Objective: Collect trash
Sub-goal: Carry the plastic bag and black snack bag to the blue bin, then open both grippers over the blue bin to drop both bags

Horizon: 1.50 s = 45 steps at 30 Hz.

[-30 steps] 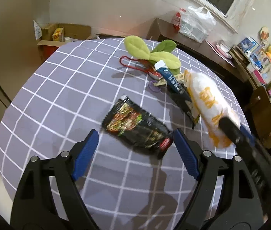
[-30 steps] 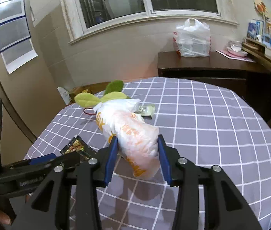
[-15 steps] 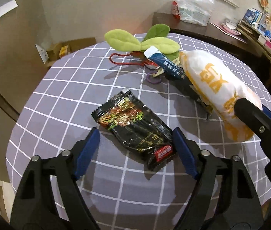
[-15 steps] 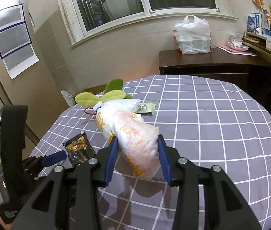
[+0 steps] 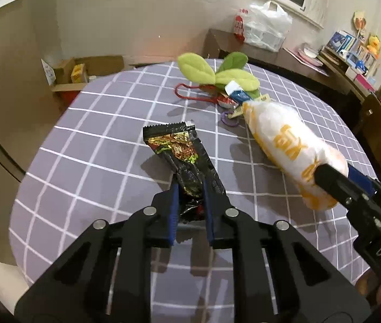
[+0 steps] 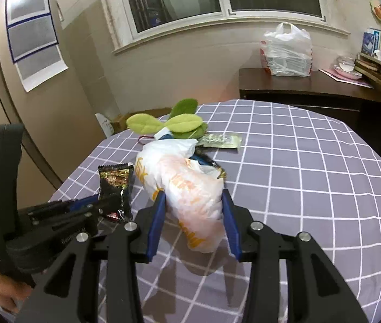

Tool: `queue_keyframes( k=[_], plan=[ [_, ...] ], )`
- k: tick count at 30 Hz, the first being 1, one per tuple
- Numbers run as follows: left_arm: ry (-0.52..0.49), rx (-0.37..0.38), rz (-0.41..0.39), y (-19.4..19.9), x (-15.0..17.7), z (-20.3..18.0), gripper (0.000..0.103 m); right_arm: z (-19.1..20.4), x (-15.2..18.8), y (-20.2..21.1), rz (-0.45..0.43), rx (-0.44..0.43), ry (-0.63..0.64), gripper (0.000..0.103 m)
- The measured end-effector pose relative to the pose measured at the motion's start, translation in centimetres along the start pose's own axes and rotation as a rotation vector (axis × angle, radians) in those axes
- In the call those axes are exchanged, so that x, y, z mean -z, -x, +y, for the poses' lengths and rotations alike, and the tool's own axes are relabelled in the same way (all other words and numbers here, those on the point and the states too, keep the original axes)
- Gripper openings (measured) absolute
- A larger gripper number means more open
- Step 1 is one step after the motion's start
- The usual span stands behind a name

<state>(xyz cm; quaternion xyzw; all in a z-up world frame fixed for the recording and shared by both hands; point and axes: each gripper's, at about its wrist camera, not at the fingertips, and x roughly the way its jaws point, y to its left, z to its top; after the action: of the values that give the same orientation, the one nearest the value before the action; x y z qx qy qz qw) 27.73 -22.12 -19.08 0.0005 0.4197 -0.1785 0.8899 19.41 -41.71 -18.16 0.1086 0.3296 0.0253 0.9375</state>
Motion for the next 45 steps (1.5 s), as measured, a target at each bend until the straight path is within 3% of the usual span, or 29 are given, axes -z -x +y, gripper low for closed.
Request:
queue_keyframes(
  k=[6,14,22,32,37,38,40,42,45],
  plan=[
    [0.027,0.043,-0.055,3.0,0.5,1.5,0.015,2.3,0.1,1.8,-0.013,0.001,0.024,0.041],
    [0.1,0.059,-0.126,8.4,2.2,7.1,0.015,9.0,-0.2,4.2,-0.032,-0.049,0.083,0.041],
    [0.24,-0.02,-0.163,13.2,5.9,18.2,0.015,19.7,0.5,3.1,0.001,-0.139,0.186,0.041],
    [0.41,-0.213,-0.135,15.5,12.3,33.1,0.015,35.6,4.5,-2.0,0.117,-0.305,0.338,0.041],
    [0.485,-0.283,-0.091,15.3,15.1,38.7,0.015,40.9,6.8,-5.9,0.174,-0.368,0.368,0.044],
    [0.49,-0.298,-0.081,15.1,15.4,39.4,0.015,42.1,7.4,-7.0,0.18,-0.37,0.378,0.048],
    [0.51,-0.313,-0.054,14.5,16.0,40.8,0.015,43.8,8.7,-9.2,0.189,-0.318,0.433,0.067],
    [0.519,-0.311,-0.038,13.8,16.3,41.5,0.015,44.1,9.8,-10.6,0.205,-0.274,0.462,0.067],
    [0.521,-0.3,-0.014,12.7,16.5,41.9,0.015,43.4,10.8,-12.1,0.256,-0.277,0.425,0.069]
  ],
)
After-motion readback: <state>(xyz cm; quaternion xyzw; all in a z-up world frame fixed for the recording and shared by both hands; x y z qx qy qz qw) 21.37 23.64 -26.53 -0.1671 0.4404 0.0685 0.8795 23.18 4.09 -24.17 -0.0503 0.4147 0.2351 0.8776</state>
